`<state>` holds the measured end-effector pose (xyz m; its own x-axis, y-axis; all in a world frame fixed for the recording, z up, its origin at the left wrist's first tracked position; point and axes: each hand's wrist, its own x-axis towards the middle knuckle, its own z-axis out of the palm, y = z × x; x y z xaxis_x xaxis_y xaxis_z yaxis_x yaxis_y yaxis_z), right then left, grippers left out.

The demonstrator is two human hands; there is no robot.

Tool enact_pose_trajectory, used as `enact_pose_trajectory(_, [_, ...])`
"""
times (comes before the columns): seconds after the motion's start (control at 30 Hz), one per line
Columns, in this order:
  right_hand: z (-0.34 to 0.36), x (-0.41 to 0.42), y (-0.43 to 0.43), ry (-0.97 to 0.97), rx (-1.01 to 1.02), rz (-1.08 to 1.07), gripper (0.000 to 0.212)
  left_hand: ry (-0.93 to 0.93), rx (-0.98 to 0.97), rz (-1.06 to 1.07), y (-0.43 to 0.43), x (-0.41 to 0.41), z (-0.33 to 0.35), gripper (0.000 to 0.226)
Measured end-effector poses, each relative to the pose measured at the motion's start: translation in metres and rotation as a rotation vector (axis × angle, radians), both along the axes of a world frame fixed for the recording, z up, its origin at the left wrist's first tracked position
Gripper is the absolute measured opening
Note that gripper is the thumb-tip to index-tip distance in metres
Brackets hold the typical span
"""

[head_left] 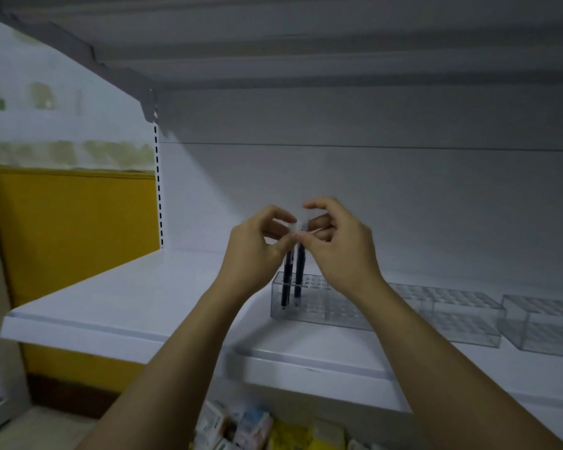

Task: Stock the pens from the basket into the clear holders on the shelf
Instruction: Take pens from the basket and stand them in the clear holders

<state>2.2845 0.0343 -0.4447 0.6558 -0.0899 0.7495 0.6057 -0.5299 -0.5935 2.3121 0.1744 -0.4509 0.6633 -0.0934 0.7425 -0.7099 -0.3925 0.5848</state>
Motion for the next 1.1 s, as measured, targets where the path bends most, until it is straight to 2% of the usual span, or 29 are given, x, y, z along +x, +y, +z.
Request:
enact_pose_trajectory(0.07, [-0.008, -0.002, 0.001, 0.061, -0.113, -0.045, 0.033, -0.014, -0.04, 0.018, 0.0, 0.002, -0.006, 0.013])
enact_pose_trajectory(0.27, [-0.021, -0.014, 0.002, 0.197, -0.337, -0.102, 0.063, -0.038, -0.07, 0.031, 0.0, 0.004, -0.012, 0.016])
enact_pose_trajectory(0.5, [-0.02, -0.021, 0.0, 0.264, -0.333, -0.078, 0.074, -0.043, -0.067, 0.004, -0.003, 0.002, -0.018, 0.023])
enact_pose_trajectory(0.67, [-0.025, -0.033, 0.001, 0.27, -0.222, -0.006, 0.084, -0.082, 0.061, 0.04, -0.003, -0.006, -0.034, 0.05])
enact_pose_trajectory(0.8, [-0.033, -0.047, -0.005, 0.198, -0.245, -0.084, 0.08, -0.133, 0.09, 0.136, 0.001, -0.021, -0.049, 0.053])
enact_pose_trajectory(1.1, [-0.067, -0.113, -0.032, 0.111, -0.342, -0.192, 0.053, -0.315, 0.322, 0.19, -0.011, -0.088, -0.08, 0.029])
